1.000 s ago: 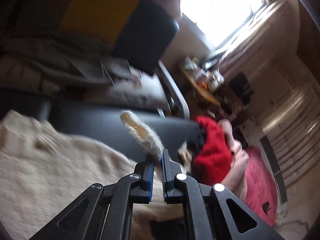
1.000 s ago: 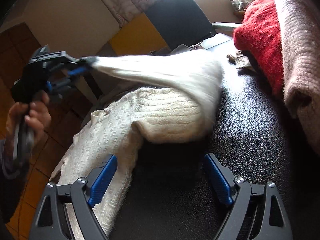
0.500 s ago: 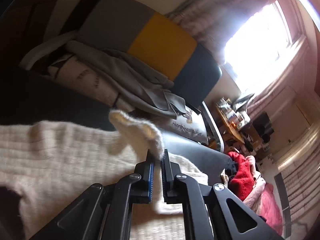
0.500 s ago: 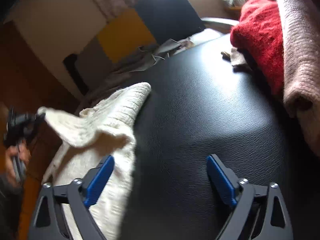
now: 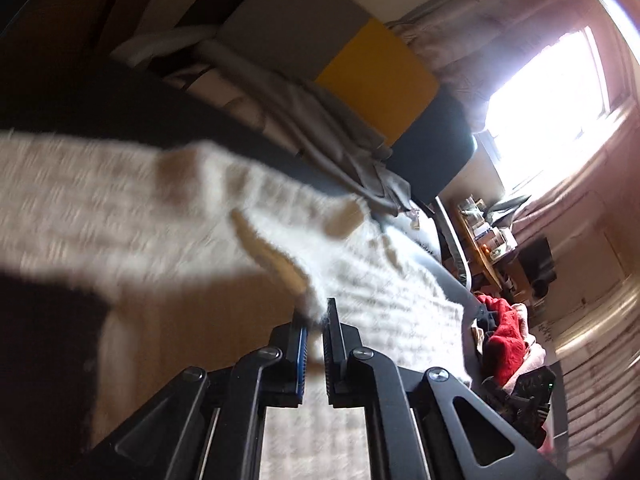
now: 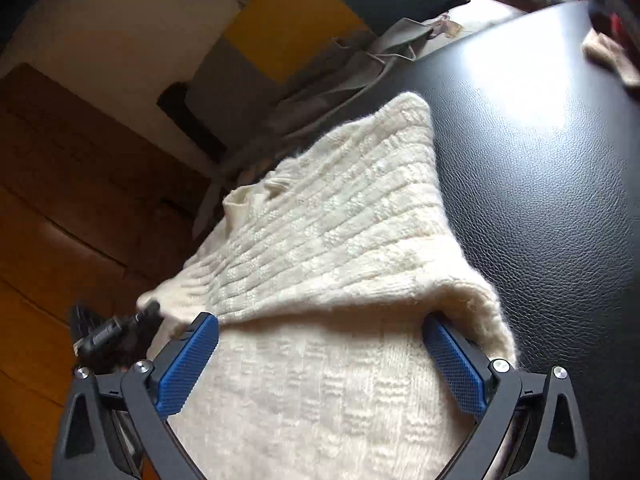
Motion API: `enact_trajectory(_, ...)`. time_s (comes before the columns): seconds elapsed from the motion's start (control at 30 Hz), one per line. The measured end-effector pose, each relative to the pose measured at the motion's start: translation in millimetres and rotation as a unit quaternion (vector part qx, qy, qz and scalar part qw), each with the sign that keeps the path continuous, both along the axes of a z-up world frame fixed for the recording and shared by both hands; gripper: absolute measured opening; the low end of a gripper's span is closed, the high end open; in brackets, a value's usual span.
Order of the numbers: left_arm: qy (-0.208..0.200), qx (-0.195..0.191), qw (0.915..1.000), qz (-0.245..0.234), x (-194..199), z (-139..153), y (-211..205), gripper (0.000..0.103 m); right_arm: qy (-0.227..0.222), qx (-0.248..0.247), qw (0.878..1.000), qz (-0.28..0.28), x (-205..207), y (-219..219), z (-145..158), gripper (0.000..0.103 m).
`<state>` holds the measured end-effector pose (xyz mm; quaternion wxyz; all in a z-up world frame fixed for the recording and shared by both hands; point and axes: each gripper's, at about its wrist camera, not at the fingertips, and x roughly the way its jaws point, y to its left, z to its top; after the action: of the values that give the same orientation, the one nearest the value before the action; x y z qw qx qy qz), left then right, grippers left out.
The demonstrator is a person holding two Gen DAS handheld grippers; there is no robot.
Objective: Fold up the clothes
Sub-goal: 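Fold the sleeve across the sweater body with the left gripper and release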
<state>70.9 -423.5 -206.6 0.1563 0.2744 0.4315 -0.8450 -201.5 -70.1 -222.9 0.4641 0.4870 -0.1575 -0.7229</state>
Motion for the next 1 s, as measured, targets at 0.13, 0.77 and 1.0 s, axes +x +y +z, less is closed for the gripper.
enact_trajectory(0.13,-0.006,0.048,0.9985,0.026,28,-26,-19,0.025,0.063,-0.004,0.998,0.029,14,0,-2,0.103)
enact_trajectory(0.77,-0.134,-0.112,0.9839,-0.039,-48,-20,-29,0.021,0.104,0.028,0.994,-0.013,-13,0,47,0.103)
enact_trajectory(1.0,-0.125,-0.124,0.9844,-0.007,-36,-26,-21,0.022,0.052,0.111,0.991,-0.052,-93,-42,8,0.046)
